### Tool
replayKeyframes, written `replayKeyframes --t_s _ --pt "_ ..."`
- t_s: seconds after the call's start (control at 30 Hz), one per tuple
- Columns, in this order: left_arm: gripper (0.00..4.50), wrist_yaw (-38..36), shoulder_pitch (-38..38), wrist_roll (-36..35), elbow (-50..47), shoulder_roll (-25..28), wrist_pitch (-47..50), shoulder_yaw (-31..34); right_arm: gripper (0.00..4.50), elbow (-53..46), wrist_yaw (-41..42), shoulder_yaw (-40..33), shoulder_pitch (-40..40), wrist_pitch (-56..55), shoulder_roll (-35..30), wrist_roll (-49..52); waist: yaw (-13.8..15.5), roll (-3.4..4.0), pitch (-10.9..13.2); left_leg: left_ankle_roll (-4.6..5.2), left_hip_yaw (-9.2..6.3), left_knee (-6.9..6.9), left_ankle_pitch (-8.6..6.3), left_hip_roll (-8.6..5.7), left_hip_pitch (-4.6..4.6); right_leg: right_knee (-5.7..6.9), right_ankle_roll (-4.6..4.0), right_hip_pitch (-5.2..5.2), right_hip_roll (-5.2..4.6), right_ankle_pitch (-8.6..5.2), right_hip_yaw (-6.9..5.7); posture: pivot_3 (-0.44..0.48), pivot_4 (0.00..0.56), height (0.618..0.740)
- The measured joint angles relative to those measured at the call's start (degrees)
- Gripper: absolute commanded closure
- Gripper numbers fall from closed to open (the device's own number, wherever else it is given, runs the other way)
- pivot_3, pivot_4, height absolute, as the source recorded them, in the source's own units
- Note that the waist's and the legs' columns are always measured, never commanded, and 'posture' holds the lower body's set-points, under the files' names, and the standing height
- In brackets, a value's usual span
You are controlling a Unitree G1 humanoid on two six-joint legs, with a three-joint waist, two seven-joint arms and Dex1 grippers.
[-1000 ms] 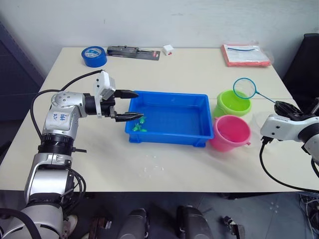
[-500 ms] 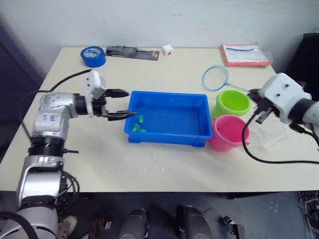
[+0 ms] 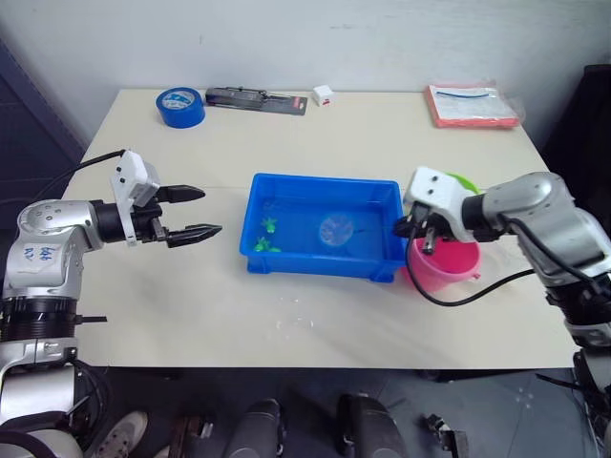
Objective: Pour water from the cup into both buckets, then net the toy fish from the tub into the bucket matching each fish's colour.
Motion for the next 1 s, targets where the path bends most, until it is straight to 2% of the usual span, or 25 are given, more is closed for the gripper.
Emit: replayKeyframes --t_s 0.27,0.5,1.0 --pt "0.0 -0.2 3.8 -1.1 -3.6 2.8 2.2 0.6 3.7 3.1 1.2 1.7 -1.0 -13.6 3.9 -4.8 -0.1 0.0 0.0 0.0 0.02 0.01 0.0 0.0 0.01 0.01 0.0 0.01 0.02 0.0 -0.13 0.0 0.15 0.737" --pt "0.0 0.0 5.1 -2.2 -5.5 3.5 3.3 1.8 3.7 2.9 0.9 1.7 1.2 -19.4 6.1 -6.7 -0.1 0.0 0.0 0.0 0.02 0.01 0.0 0.0 0.01 0.01 0.0 0.01 0.03 0.0 -0.17 0.0 0.15 0.737" --pt "0.0 1.0 6.3 -4.0 -7.8 4.4 4.7 2.8 3.7 4.0 -4.4 2.2 1.8 -22.3 11.8 -14.4 -0.2 0.01 0.0 -0.02 0.01 0.0 -0.01 0.0 0.01 0.03 0.0 0.0 0.06 0.0 -0.16 0.0 0.15 0.737"
